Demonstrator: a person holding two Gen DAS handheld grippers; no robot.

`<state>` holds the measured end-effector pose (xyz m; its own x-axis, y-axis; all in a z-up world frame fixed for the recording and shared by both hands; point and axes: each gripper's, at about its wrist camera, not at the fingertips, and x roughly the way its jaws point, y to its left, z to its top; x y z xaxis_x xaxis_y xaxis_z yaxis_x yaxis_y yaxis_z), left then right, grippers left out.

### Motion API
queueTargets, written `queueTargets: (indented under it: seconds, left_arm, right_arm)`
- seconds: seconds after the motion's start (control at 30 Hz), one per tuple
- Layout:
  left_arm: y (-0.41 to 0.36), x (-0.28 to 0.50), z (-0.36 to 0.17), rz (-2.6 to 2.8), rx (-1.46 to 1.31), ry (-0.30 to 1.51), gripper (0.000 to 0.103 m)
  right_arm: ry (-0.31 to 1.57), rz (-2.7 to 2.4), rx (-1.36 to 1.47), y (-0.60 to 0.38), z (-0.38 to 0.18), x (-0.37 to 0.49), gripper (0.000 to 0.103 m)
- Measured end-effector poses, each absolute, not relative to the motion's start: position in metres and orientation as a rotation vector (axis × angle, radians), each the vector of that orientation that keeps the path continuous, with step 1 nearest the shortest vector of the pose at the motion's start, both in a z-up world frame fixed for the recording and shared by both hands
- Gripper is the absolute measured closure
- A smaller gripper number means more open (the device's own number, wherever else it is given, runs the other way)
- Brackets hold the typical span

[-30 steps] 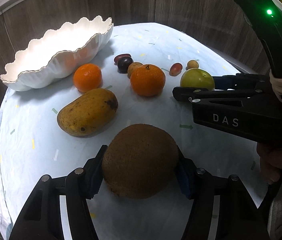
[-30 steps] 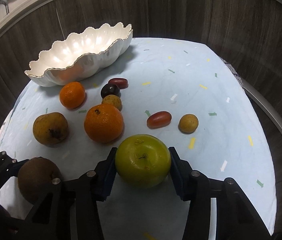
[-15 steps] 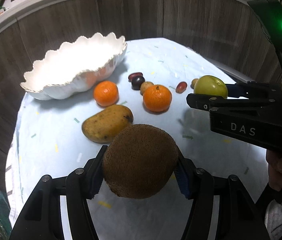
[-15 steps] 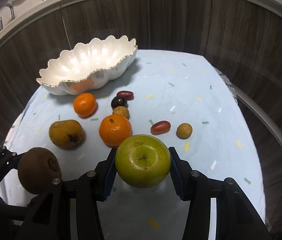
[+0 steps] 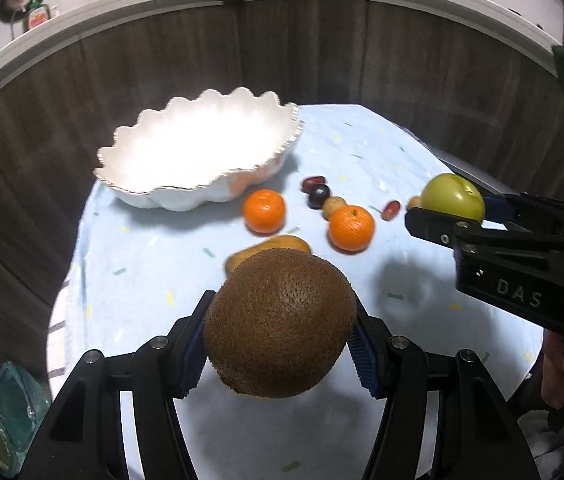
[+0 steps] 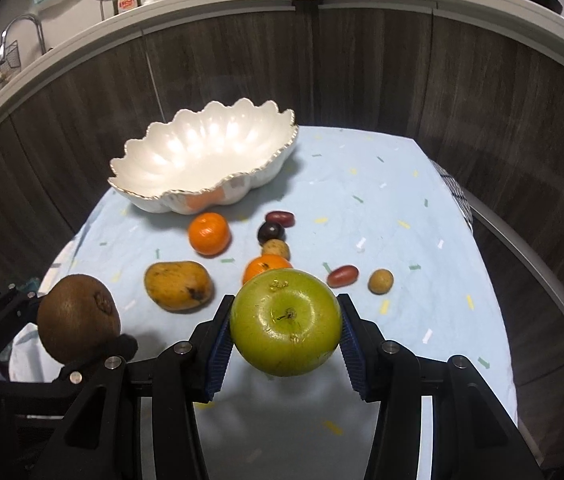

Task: Organize fruits
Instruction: 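Lift the kiwi with the left gripper while the right gripper carries the apple over the bowl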

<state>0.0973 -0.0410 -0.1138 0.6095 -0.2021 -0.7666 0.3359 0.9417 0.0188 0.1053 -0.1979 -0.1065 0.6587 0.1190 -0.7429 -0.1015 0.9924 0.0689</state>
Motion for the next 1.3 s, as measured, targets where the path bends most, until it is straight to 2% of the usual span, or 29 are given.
queueTargets:
  seconds: [0.57,1.3]
  left_arm:
    - [-0.01,0.137,-0.079,-0.222,0.143,0.807,0.043]
    - [0.012,0.231,-0.054,-0.184,0.122,0.772,0.043]
  right_arm:
    - [0.794,0.163,0.014,-0.178,-0.075,0.146,0.054]
    - [0.729,0.191,0.001,-0.16,-0.045,0.232,0.054]
